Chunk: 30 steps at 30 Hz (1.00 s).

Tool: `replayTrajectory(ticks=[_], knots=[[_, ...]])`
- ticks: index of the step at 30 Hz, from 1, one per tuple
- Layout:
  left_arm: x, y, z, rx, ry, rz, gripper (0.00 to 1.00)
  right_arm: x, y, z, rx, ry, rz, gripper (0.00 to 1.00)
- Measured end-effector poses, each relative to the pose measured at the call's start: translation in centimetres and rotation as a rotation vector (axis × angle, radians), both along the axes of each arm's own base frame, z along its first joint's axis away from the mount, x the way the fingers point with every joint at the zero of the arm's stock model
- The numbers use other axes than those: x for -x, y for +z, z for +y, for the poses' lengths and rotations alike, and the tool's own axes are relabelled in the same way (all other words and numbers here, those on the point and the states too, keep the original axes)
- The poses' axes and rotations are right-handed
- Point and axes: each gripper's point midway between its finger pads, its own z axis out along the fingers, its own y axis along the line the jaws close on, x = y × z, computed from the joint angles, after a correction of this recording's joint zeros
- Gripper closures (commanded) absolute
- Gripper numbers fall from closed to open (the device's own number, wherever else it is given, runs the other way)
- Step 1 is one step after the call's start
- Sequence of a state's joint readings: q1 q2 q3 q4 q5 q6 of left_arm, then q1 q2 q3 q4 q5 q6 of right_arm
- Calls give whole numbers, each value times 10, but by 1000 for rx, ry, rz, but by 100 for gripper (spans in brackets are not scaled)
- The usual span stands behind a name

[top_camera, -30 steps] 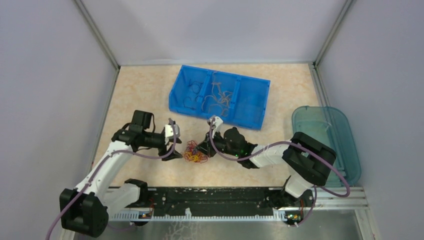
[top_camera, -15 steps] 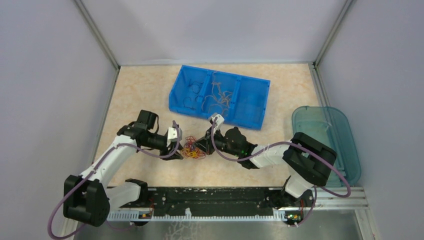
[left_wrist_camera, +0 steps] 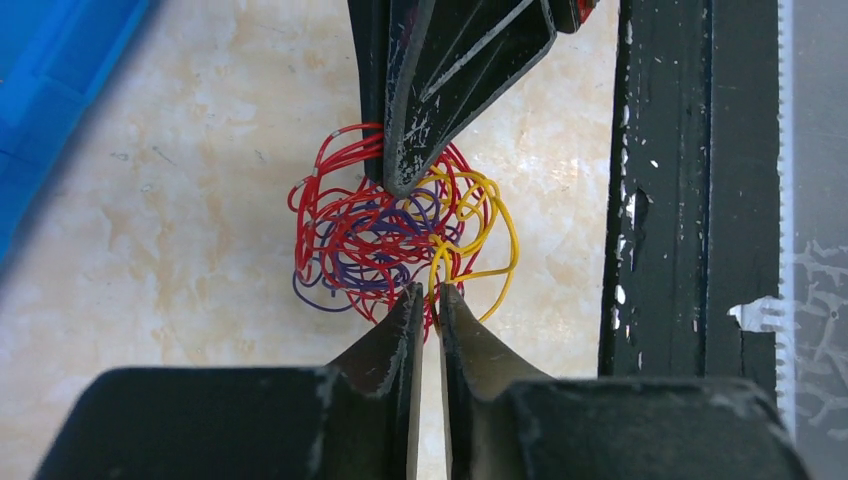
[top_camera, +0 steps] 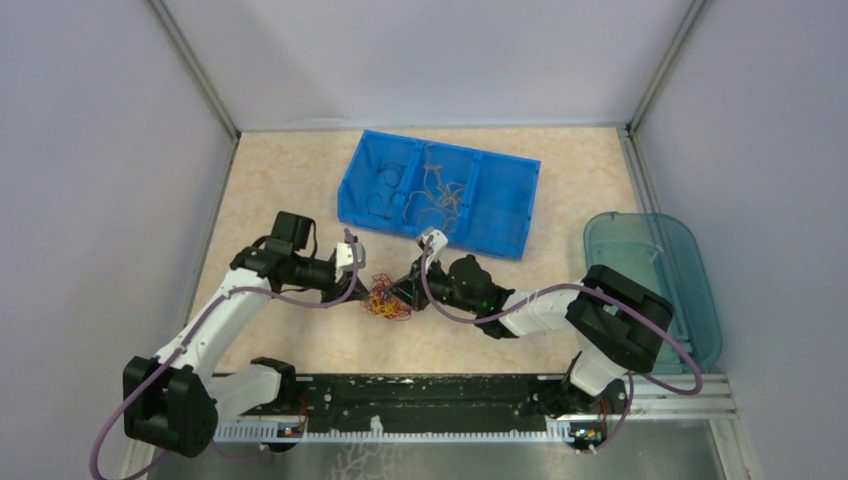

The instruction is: Untangle the cables

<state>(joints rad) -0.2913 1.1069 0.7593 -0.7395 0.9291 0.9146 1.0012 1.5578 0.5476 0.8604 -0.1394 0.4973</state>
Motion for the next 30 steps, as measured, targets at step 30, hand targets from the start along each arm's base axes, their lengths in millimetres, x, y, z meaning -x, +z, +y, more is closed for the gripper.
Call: replayTrajectory(ticks=[30], knots=[[-4,200,-5,179,31,-426,100,-14,-20,-26,148,-127,-2,92]])
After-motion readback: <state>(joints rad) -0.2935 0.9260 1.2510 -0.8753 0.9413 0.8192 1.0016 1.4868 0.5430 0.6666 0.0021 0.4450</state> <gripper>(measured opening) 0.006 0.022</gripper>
